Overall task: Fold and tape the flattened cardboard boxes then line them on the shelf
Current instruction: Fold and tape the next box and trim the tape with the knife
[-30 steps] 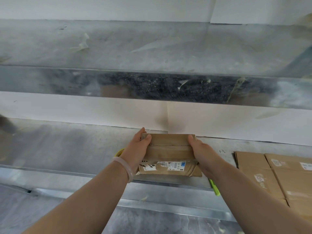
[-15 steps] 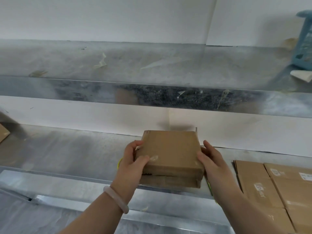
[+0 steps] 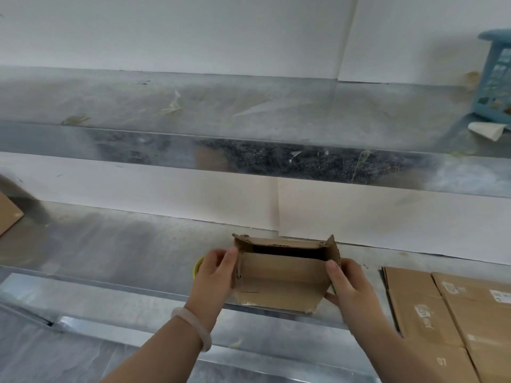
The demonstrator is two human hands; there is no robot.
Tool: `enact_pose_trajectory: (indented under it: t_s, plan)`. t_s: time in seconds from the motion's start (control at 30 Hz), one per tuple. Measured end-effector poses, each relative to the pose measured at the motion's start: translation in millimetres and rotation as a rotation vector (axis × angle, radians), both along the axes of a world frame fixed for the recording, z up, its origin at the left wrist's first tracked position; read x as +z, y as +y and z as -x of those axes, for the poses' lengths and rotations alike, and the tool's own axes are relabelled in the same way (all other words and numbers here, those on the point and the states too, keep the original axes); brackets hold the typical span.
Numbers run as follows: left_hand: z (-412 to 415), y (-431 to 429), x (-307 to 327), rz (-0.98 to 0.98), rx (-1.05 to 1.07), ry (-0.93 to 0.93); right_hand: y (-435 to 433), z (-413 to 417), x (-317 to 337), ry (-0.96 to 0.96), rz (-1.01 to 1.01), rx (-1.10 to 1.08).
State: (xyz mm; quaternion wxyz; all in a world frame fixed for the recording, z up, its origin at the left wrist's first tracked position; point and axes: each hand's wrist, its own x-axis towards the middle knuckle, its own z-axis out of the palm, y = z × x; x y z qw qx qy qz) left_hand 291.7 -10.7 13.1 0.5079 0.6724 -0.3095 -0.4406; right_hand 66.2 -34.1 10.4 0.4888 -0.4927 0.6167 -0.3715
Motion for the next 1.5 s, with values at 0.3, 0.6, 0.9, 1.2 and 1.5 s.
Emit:
enact_pose_trajectory:
  t_s: [0.3,0.6,0.9,1.2,1.5]
  plan:
    - [-17.1,1.5,7.4,-0.011,-0.316,0.153,-16.7,6.1,9.7,-0.044,-0.098,-0.088]
    - [-17.9,4.0,-2.0,0.050,-0.433,-0.346,-18.0,14.1,11.0,0.494,0.331,0.156]
    - [-13.3,-21.2,19.7,-0.133,-0.638,-0.673,-28.5,12.4,20.4,0.659,0.328,0.227]
    - [3.5,-38.0,28.9,-0.119,-0.484,-1.045,-43.3,9.7,20.9,0.695,0.187,0.333]
    - [-6.8,-17.7,31.5,-0.034,-0.326,-0.691,-10.7,12.8,28.3,0.301,0.141,0.002]
